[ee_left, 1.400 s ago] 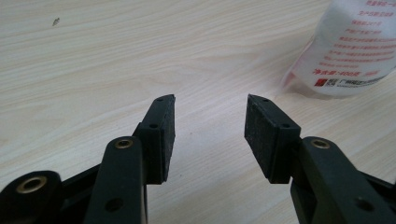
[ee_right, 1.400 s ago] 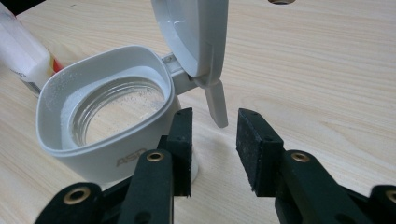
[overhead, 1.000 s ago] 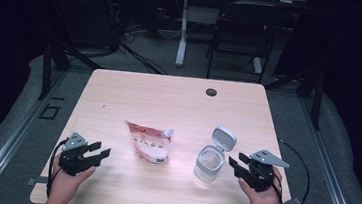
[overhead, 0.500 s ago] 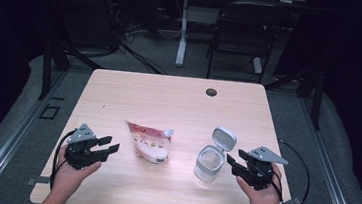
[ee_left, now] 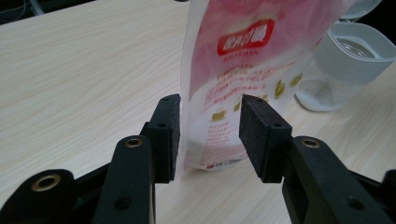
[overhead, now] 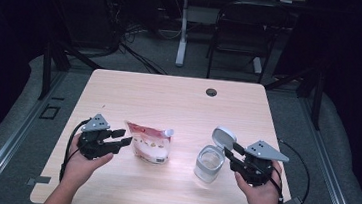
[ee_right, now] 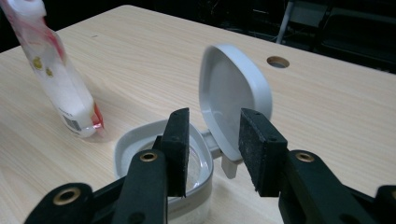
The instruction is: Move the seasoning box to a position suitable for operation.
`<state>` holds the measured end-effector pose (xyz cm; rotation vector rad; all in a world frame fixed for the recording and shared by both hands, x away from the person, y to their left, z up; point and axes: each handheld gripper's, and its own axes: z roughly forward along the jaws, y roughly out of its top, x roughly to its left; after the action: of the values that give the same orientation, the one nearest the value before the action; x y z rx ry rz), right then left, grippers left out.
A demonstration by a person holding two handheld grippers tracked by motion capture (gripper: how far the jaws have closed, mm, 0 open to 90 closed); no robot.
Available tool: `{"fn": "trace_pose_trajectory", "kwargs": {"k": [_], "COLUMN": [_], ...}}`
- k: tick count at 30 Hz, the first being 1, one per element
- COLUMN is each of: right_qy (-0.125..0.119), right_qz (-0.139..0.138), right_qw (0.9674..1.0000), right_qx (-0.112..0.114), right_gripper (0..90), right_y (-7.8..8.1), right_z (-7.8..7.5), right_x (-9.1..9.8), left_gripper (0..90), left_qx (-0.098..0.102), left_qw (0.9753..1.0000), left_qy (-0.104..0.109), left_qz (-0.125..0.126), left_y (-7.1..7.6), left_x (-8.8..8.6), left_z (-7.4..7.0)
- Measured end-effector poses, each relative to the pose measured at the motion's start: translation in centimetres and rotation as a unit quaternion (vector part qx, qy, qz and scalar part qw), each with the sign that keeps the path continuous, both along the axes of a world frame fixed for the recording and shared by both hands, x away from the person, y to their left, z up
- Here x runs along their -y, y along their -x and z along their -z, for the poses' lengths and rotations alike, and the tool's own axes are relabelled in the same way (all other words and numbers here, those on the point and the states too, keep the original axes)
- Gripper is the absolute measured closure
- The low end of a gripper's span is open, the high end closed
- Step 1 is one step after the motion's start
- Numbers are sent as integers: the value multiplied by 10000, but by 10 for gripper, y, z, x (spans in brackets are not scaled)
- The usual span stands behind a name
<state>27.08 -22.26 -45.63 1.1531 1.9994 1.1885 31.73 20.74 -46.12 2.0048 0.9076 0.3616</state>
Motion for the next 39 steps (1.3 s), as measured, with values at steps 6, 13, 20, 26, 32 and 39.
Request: {"fn": "trace_pose_trajectory", "kwargs": {"k": [6,13,20,26,32,39], "right_qy": [7,-29,-58,-115,-183,-217], "right_qz": [-180,-460,-729,-953,-1131,-1287], "right_qw": [9998,9989,9972,9953,9932,9910], "right_qx": [21,-88,-149,-152,-212,-283], "right_gripper": [657,659,659,656,646,643], "right_y": [0,-8,-17,-23,-29,-36], "right_z": [-8,-6,-6,-10,-9,-9], "right_x": [-8,-28,-49,-61,-73,-84], "left_gripper": [589,613,653,668,676,651], "left_qx": [128,207,270,292,322,283], "left_qw": [9999,9996,9993,9993,9993,9995], "left_qy": [58,181,207,154,105,95], "left_qz": [37,113,151,175,154,142], "left_y": [-4,-6,-5,-2,-1,-3], "left_x": [2,1,-1,0,1,1], "left_z": [-10,-10,-8,-9,-8,-7]}}
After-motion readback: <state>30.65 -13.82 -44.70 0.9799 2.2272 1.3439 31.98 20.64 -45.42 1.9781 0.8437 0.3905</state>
